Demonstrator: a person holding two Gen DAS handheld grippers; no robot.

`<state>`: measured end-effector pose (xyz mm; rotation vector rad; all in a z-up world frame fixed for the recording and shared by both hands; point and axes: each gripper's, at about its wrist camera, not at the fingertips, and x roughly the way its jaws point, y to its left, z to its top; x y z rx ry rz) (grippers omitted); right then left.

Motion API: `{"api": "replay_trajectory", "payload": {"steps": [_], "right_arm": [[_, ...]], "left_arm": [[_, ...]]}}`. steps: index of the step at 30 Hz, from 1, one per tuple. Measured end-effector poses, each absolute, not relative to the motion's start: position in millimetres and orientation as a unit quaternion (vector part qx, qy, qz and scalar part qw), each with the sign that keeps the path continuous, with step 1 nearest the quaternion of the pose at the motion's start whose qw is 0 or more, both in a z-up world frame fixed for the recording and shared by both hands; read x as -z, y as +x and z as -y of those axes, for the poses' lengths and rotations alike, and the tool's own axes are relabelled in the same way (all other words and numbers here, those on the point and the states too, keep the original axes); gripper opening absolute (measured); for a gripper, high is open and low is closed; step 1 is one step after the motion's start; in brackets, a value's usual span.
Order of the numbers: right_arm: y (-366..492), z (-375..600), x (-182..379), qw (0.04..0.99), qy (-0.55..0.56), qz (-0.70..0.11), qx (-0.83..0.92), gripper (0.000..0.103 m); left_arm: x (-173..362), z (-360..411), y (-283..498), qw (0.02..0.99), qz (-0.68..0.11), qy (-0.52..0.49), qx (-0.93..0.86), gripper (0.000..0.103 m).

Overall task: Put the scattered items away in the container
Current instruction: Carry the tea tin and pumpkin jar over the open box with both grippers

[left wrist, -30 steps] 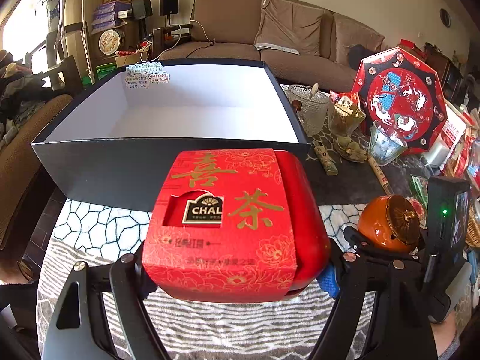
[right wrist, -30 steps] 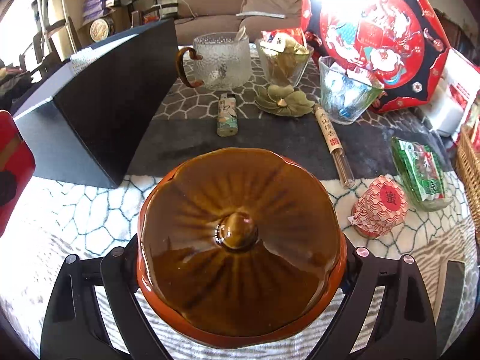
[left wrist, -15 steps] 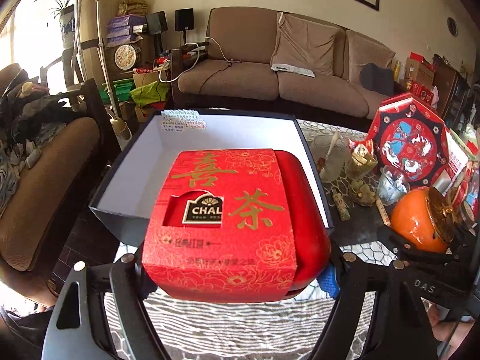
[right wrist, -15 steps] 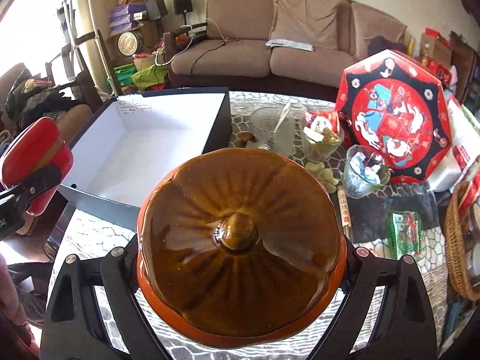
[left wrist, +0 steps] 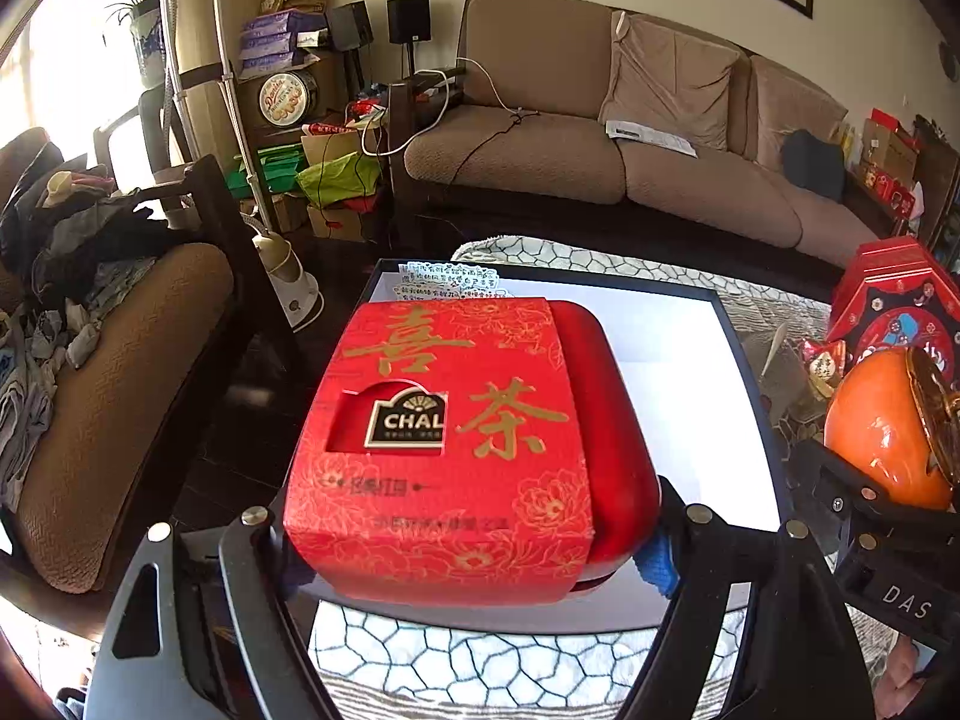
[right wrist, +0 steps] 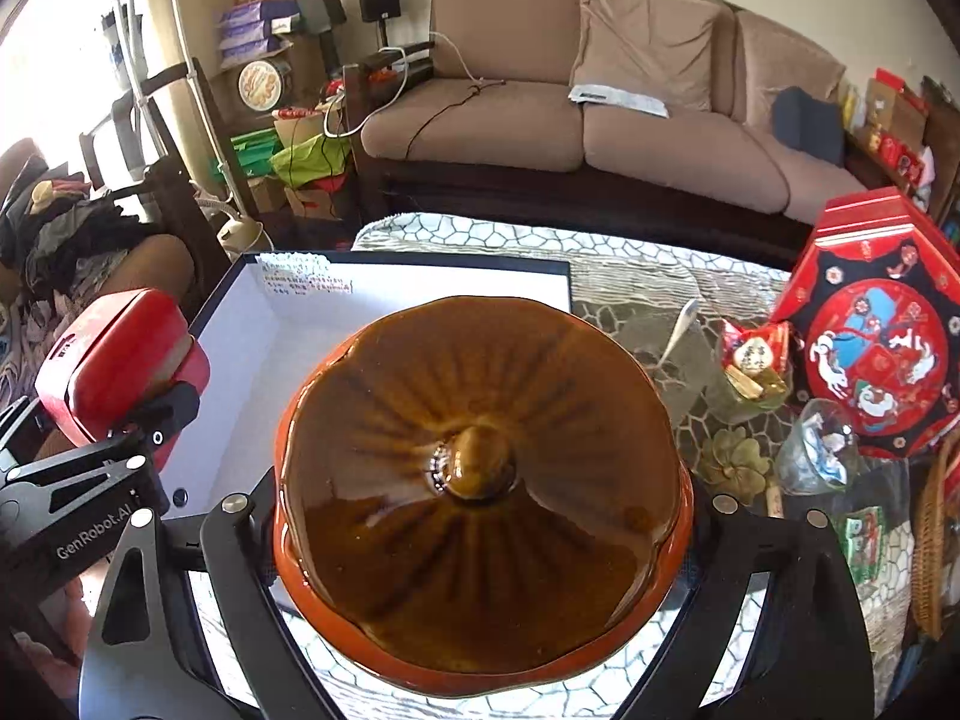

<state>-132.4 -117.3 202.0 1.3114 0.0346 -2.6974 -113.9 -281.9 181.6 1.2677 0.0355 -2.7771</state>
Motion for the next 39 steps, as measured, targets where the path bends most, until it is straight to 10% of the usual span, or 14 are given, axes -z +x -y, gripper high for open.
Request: {"api": "replay_trajectory", "payload": {"steps": [39], "right_arm": [[-291,178,-27,0.014,0.584,-0.037,0.811,0.091]], "left_arm": [[-92,314,-253,0.062,0.027,0.501,0.863,0.081]]}}
